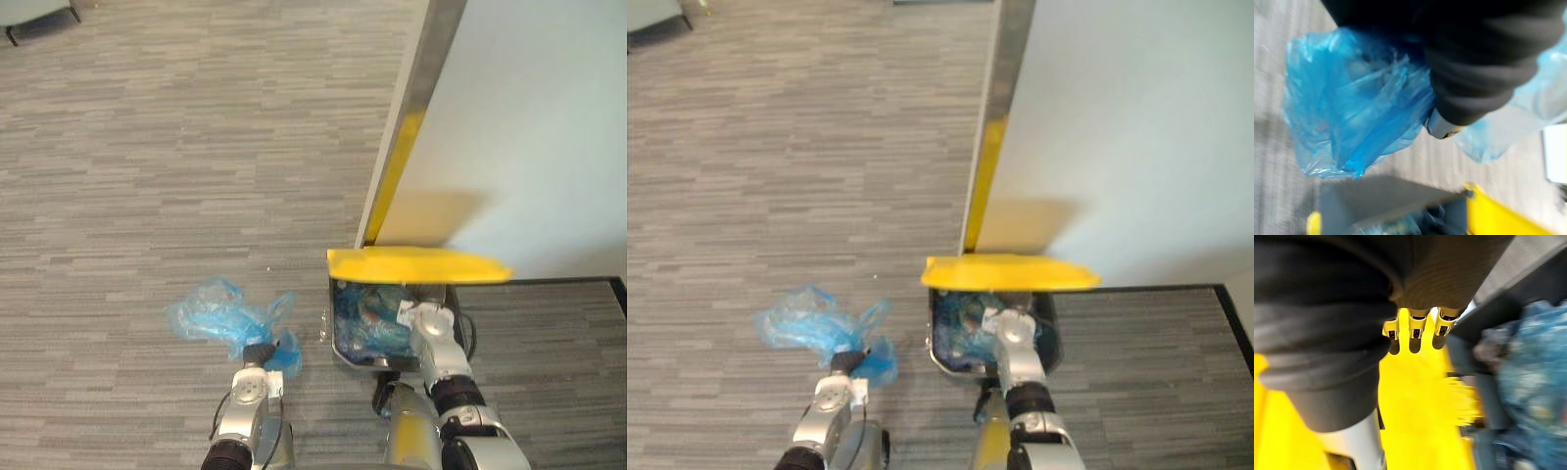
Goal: Gather rubbish on tea table into small bin, then transfer packed bag to large trash can.
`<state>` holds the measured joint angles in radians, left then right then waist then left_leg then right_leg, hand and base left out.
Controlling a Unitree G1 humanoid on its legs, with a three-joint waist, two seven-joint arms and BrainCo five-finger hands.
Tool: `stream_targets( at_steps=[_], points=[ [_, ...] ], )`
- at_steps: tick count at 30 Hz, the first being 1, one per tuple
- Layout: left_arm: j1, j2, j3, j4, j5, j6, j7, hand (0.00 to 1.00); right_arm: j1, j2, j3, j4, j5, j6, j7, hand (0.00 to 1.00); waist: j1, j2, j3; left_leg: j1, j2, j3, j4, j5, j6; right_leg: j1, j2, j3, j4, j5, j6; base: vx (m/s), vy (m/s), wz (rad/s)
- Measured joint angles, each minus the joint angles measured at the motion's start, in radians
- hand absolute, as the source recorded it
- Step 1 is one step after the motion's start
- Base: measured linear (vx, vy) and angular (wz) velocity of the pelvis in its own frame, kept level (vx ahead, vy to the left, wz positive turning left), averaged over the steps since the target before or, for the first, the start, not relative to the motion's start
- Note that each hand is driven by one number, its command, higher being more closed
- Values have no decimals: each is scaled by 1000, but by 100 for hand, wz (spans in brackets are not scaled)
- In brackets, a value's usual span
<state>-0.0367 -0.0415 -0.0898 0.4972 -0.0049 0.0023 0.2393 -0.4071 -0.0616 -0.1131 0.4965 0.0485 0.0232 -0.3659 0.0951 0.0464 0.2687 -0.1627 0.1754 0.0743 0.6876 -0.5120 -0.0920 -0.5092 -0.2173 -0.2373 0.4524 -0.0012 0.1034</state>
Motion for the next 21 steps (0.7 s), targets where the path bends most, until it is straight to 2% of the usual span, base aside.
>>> stream_targets(
  at_steps=[2, 3, 10, 13, 21],
  points=[
    [-7, 3, -46, -50, -16, -5, 0, 100, -52, -17, 0, -17, 20, 0, -7, 0, 5, -6, 17, -23, 2, 1, 2, -32, -20, -36, 7, 12, 4, 19, -5, -165, -45, -17],
    [-13, 9, -78, -79, -33, -6, -1, 100, -85, -24, -1, -18, 36, 1, -11, 0, 9, -15, 29, -46, 0, 7, 23, -34, -17, -56, 9, 23, 3, 33, -7, -197, -30, -19],
    [-94, 26, -249, -266, -120, -34, 1, 100, -248, -64, -4, -19, 74, 10, -45, 0, 13, -14, 79, -123, 11, -6, 72, -42, -19, -103, 25, 20, -16, 66, -21, -86, -39, -3],
    [-165, 24, -347, -345, -137, -43, 1, 100, -344, -76, -31, -10, 81, 16, -48, 0, 10, -11, 99, -155, 20, -15, 87, -35, -34, -118, 34, 13, -25, 83, -38, -7, -11, -1],
    [-297, 4, -473, -375, -156, -63, 12, 100, -484, -100, -117, 93, 82, 24, -69, 0, -7, -12, 108, -190, 18, -24, 89, -33, -37, -138, 33, 4, -43, 90, -48, -1, -5, 3]
  ],
)
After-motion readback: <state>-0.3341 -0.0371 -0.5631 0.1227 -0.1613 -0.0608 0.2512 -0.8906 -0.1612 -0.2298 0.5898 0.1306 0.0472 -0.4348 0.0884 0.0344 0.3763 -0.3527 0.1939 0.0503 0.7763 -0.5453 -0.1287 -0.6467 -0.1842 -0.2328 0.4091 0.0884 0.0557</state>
